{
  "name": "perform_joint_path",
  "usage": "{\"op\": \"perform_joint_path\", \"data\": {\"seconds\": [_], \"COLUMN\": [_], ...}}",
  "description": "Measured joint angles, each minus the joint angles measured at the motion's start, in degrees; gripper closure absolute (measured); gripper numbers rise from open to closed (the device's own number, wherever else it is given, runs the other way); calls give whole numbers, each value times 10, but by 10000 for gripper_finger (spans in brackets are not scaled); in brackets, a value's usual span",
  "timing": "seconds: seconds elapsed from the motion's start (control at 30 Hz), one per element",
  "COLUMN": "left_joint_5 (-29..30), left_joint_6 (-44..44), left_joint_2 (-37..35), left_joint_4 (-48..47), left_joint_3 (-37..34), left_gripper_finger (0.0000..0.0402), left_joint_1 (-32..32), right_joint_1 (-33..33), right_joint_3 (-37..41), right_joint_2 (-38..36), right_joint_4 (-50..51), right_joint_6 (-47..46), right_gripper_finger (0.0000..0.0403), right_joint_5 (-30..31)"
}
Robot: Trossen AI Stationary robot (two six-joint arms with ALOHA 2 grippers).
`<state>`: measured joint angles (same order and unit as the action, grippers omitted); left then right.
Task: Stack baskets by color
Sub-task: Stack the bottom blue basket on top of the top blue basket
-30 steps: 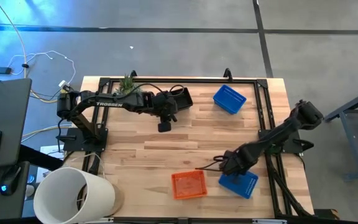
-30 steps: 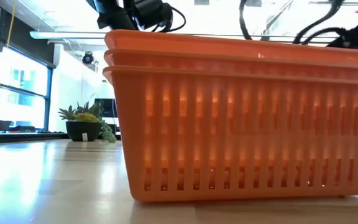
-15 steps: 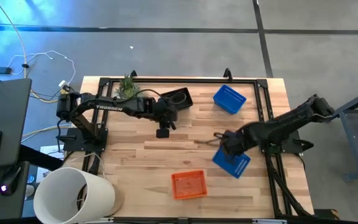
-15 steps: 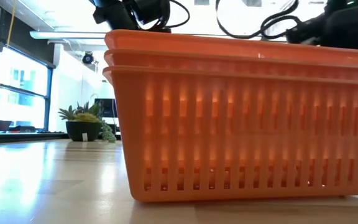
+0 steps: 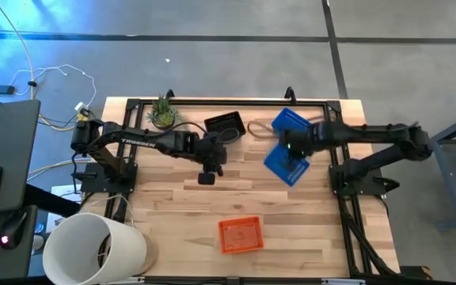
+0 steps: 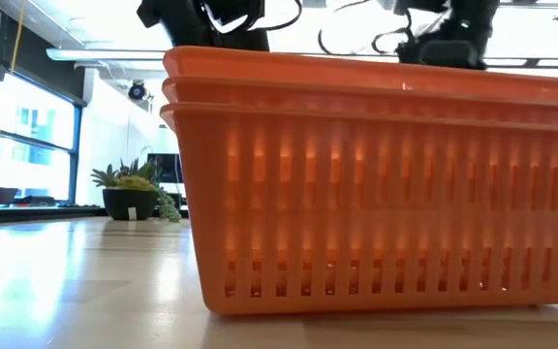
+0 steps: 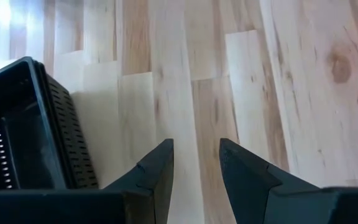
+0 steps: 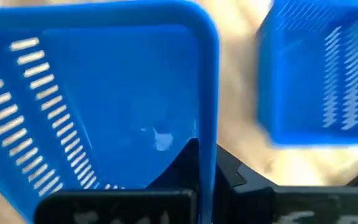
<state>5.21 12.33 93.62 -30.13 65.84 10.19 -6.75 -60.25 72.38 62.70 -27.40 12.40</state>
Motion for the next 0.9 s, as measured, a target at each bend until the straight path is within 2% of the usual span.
{"op": "perform_joint_path", "data": {"seconds": [0.1, 0.4, 0.7, 0.9], "left_joint_5": [0, 1, 1, 1], "left_joint_6": [-1, -2, -2, -11], "left_joint_2": [0, 0, 0, 0], "left_joint_4": [0, 1, 1, 1], "left_joint_3": [0, 0, 0, 0], "left_gripper_finger": [286, 286, 286, 286], "left_joint_1": [-3, -2, -2, -2], "right_joint_1": [-43, -181, -308, -346], "right_joint_3": [-45, -133, -140, -140], "right_joint_2": [0, 0, 15, 70], "right_joint_4": [0, 0, 4, 9], "right_joint_6": [48, 189, 268, 314], "right_gripper_finger": [403, 403, 403, 403], "right_joint_5": [23, 27, 7, -6]}}
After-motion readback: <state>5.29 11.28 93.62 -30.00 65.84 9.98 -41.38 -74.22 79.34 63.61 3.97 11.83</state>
